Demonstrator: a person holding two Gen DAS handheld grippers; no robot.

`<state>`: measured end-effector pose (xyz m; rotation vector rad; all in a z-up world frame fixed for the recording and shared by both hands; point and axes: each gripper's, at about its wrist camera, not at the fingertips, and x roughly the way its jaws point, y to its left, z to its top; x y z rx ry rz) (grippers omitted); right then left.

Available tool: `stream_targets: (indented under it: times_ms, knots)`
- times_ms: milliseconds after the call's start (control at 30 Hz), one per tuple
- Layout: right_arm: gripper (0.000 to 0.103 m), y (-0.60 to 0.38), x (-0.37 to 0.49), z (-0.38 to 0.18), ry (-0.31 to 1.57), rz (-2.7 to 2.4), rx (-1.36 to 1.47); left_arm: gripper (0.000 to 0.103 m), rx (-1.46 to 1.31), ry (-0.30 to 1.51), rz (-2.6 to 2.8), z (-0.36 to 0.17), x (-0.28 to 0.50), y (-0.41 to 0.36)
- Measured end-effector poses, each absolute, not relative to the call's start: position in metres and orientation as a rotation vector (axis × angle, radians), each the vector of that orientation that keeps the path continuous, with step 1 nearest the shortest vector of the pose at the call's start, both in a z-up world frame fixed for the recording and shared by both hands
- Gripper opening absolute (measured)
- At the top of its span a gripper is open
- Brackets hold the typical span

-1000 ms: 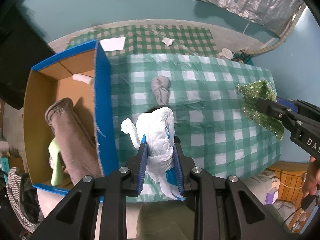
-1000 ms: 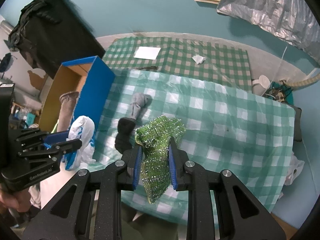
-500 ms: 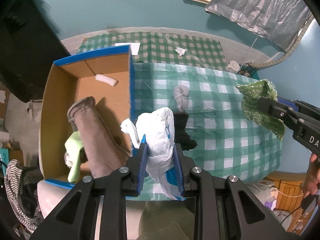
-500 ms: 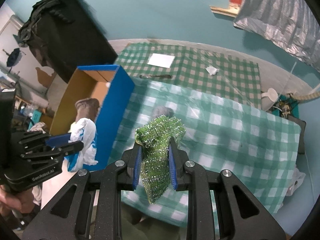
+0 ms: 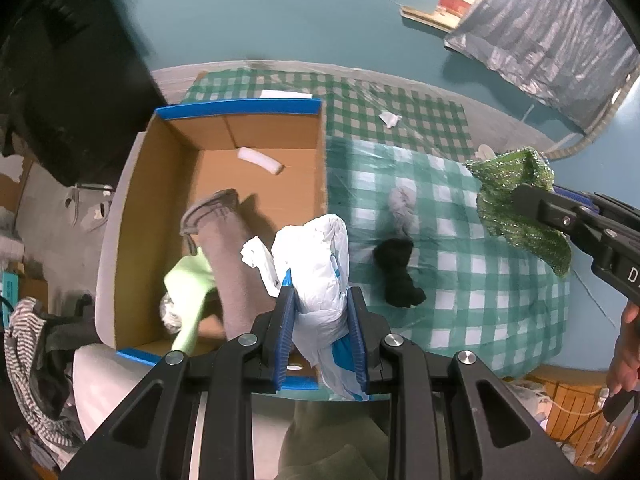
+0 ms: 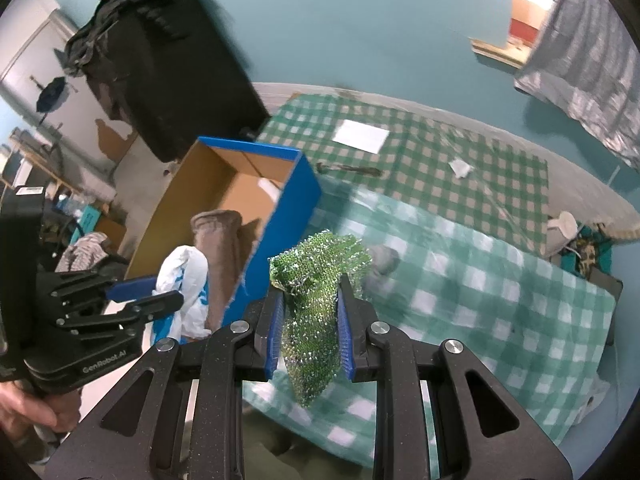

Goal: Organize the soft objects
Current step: 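Lower the white bag with the left gripper while the right lowers the scrubber into the box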

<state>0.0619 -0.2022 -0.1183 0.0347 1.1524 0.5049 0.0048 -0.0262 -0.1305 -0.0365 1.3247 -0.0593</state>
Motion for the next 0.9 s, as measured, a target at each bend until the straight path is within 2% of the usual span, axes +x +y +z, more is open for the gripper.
stream_targets:
  times_ms: [900]
  knots:
    - [0.023, -0.057, 0.096, -0.127, 1.153, 0.723, -0.127, 0.026, -0.140, 1.325, 0.122, -0.143, 0.008, 0.079]
